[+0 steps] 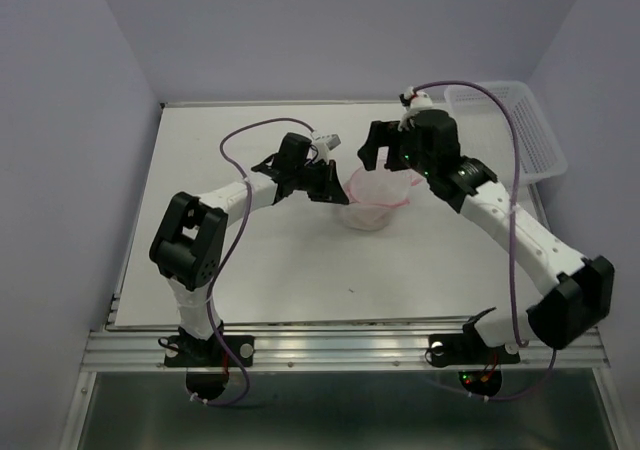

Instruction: Unzip the laundry bag and remove the bra

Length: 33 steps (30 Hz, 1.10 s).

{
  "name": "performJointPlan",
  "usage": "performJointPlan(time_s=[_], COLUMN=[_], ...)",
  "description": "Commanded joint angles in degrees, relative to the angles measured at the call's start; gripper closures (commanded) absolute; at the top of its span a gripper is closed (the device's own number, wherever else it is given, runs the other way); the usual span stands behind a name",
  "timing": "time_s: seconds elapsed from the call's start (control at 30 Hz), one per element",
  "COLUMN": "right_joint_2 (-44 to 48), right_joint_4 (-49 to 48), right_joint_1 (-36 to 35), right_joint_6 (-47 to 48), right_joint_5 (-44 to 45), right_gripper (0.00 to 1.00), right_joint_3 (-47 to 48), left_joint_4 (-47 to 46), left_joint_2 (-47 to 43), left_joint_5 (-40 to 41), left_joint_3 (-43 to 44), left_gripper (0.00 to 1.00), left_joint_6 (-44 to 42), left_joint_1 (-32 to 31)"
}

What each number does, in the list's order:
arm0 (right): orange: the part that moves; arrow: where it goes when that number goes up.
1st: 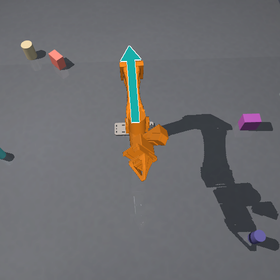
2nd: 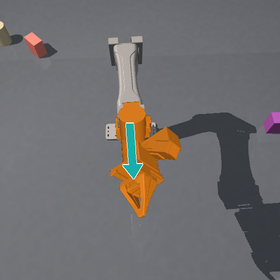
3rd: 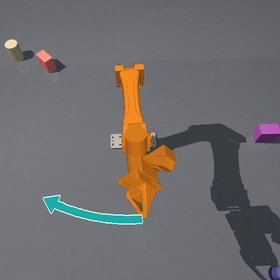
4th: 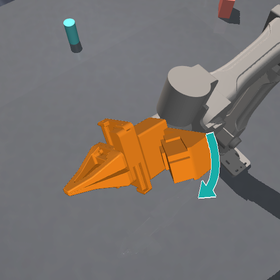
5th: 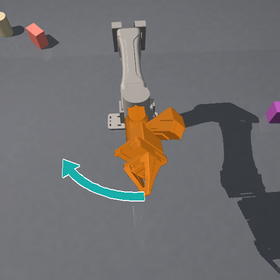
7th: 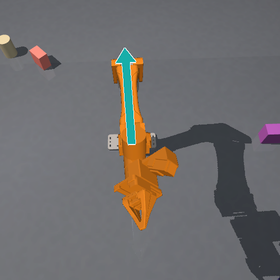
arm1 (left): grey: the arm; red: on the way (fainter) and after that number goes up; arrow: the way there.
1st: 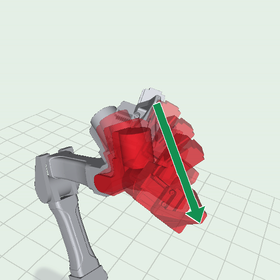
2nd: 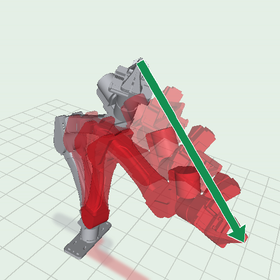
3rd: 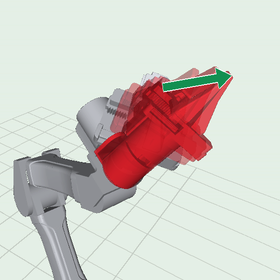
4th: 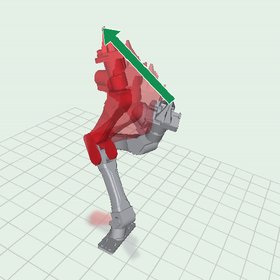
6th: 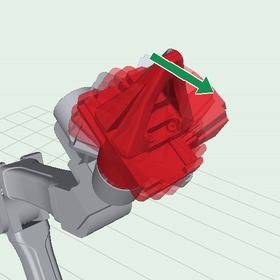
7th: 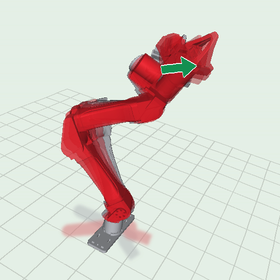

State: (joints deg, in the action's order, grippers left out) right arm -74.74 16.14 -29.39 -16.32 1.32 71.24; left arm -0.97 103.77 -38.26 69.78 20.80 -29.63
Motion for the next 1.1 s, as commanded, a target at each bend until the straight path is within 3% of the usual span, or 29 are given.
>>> performJointPlan(time_s=[0.0, 0.07, 0.27, 0.5, 0.7, 0.77, 0.93, 0.97, 1.07], right_joint_2=[-15.4, -20.2, -31.4, -35.3, -35.6, -35.8, -36.6, -36.9, -36.6], right_joint_4=[11.5, 15.2, 22.0, 24.6, 24.9, 25.0, 25.0, 24.9, 24.4], right_joint_1=[-1.0, -1.0, -1.0, -1.0, -1.0, -1.0, -1.0, -1.0, -1.0], right_joint_6=[-4.9, -7.0, -8.8, -1.9, -1.4, -1.3, -1.2, -1.2, -0.3], right_joint_5=[11.9, 19.0, 28.7, 24.6, 22.5, 21.6, 19.0, 18.2, 16.6], right_gripper=[0.0, 0.0, 0.0, 0.0, 0.12, 0.19, 0.51, 0.7, 0.86], right_joint_3=[11.1, 17.9, 26.1, 25.4, 23.3, 22.4, 20.7, 20.2, 19.3], left_joint_4=[-2.9, -4.1, -6.9, -8.1, -8.1, -8.2, -8.2, -8.2, -8.3], left_joint_2=[-1.5, -1.7, -2.3, -1.9, -2.2, -2.4, -2.6, -2.7, -3.0], left_joint_5=[2.4, 3.1, 4.9, 5.0, 5.3, 5.4, 5.7, 6.0, 6.1], left_joint_3=[-1.5, -2.4, -4.5, -4.9, -4.8, -4.9, -5.4, -5.6, -6.1], left_gripper=[1.0, 1.0, 1.0, 1.0, 1.0, 1.0, 1.0, 1.0, 1.0], left_joint_6=[-1.2, -0.7, 0.3, 0.8, 1.0, 1.1, 1.3, 1.4, 1.5], left_joint_1=[-0.9, -1.0, -2.1, -2.5, -2.5, -2.6, -2.6, -2.5, -2.5])
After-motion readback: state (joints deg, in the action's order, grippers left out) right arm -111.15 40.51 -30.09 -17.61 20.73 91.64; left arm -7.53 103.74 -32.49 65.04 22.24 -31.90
